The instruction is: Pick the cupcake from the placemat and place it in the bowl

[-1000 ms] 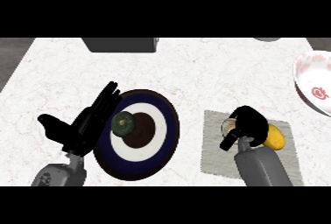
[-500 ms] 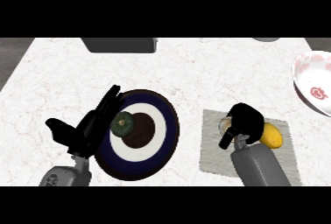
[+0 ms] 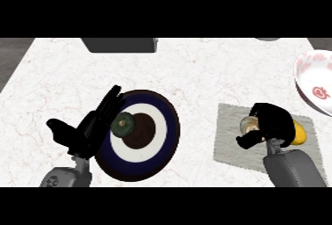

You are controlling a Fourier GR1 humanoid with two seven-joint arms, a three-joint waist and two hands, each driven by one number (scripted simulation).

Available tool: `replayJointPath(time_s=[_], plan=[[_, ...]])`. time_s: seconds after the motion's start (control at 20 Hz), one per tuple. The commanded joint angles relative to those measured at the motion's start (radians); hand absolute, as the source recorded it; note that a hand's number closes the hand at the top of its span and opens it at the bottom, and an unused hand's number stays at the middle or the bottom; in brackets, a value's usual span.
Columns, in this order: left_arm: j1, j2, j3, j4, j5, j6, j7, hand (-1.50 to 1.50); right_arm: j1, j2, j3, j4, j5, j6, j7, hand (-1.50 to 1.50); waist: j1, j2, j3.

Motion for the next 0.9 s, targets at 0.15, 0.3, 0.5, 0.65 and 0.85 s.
replayJointPath(time_s=[0.15,0.3,0.5,0.65,0.85], plan=[[-0.034,0.015,0.033,-0.021,-0.002,0.002,0.039,0.00,0.041,-0.055,-0.041,-0.321,-0.028,0.071,0.020,1.50,-0.011,-0.002,0.001],[0.028,0.010,0.024,0.036,-0.008,-0.031,-0.044,0.00,-0.011,-0.013,-0.021,-0.453,0.008,0.113,0.133,1.50,-0.011,-0.002,0.000],[0.054,-0.026,-0.009,-0.036,-0.024,0.008,-0.014,0.00,-0.077,-0.084,-0.088,-0.609,0.001,0.231,0.180,1.50,-0.006,-0.003,0.000],[0.013,-0.008,0.014,0.000,-0.021,-0.019,-0.007,0.00,-0.126,-0.082,-0.102,-0.643,0.019,0.272,0.217,1.50,-0.001,0.001,0.001],[0.003,0.012,0.039,-0.007,0.002,-0.047,0.016,0.00,-0.264,-0.130,-0.249,-0.596,-0.059,0.340,0.196,1.50,0.005,0.002,0.001]])
